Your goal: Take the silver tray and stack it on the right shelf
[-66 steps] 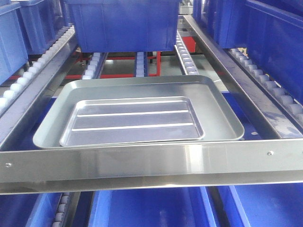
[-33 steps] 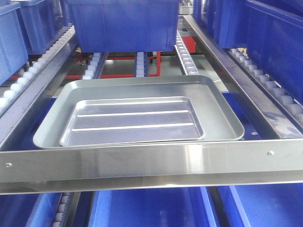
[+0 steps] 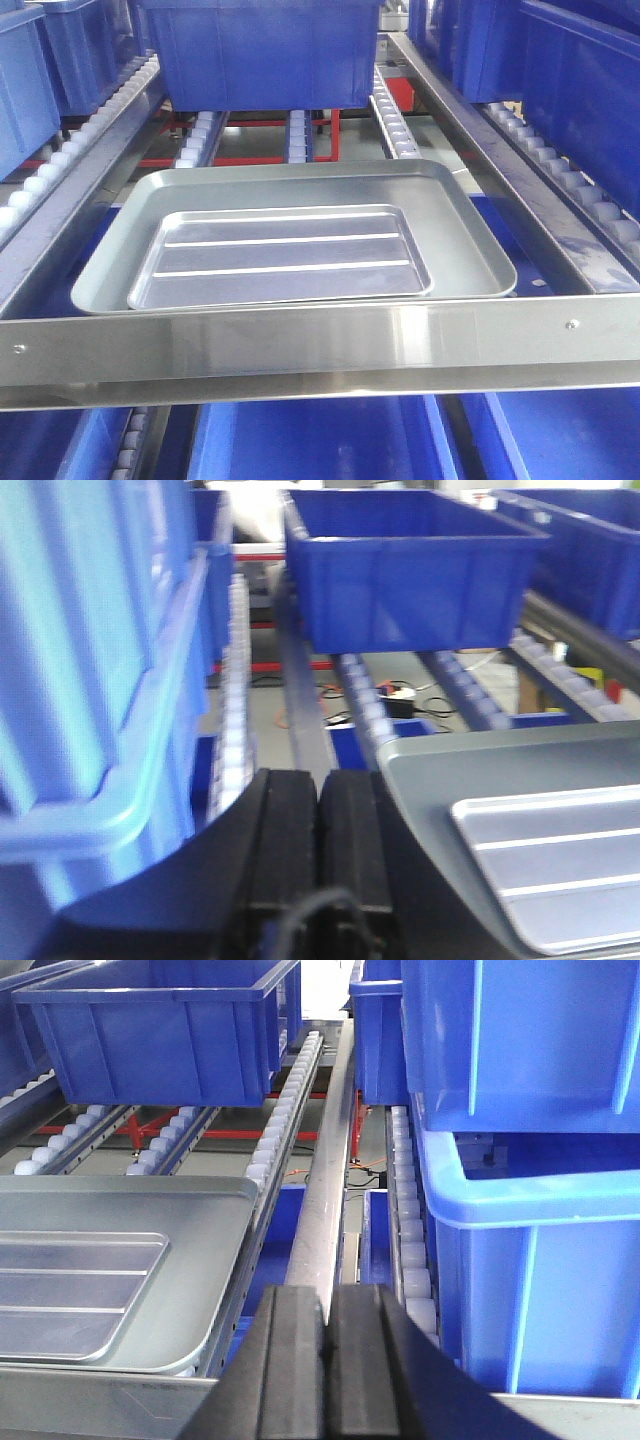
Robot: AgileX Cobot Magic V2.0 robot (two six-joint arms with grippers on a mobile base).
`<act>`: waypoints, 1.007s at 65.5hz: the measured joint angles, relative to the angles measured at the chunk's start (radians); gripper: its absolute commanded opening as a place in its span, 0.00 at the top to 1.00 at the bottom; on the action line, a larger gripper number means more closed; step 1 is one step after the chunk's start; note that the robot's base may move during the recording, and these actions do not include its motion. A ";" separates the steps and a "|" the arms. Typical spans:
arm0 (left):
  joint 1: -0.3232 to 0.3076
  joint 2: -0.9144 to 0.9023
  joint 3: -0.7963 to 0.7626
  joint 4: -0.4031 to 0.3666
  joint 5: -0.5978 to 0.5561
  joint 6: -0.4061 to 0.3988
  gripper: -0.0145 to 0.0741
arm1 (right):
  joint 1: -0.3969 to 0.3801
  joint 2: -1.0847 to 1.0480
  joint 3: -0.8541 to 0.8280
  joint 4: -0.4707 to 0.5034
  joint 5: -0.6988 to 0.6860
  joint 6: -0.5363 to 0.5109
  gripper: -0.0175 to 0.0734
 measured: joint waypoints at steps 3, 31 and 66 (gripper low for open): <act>0.029 -0.030 0.035 -0.001 -0.002 0.000 0.95 | 0.000 0.000 0.000 0.000 0.000 0.000 0.75; 0.074 -0.152 0.096 0.013 0.019 -0.054 0.95 | 0.000 0.000 0.000 0.002 0.002 0.000 0.75; 0.074 -0.153 0.096 0.013 0.019 -0.056 0.95 | 0.000 0.000 0.000 0.002 0.002 0.000 0.75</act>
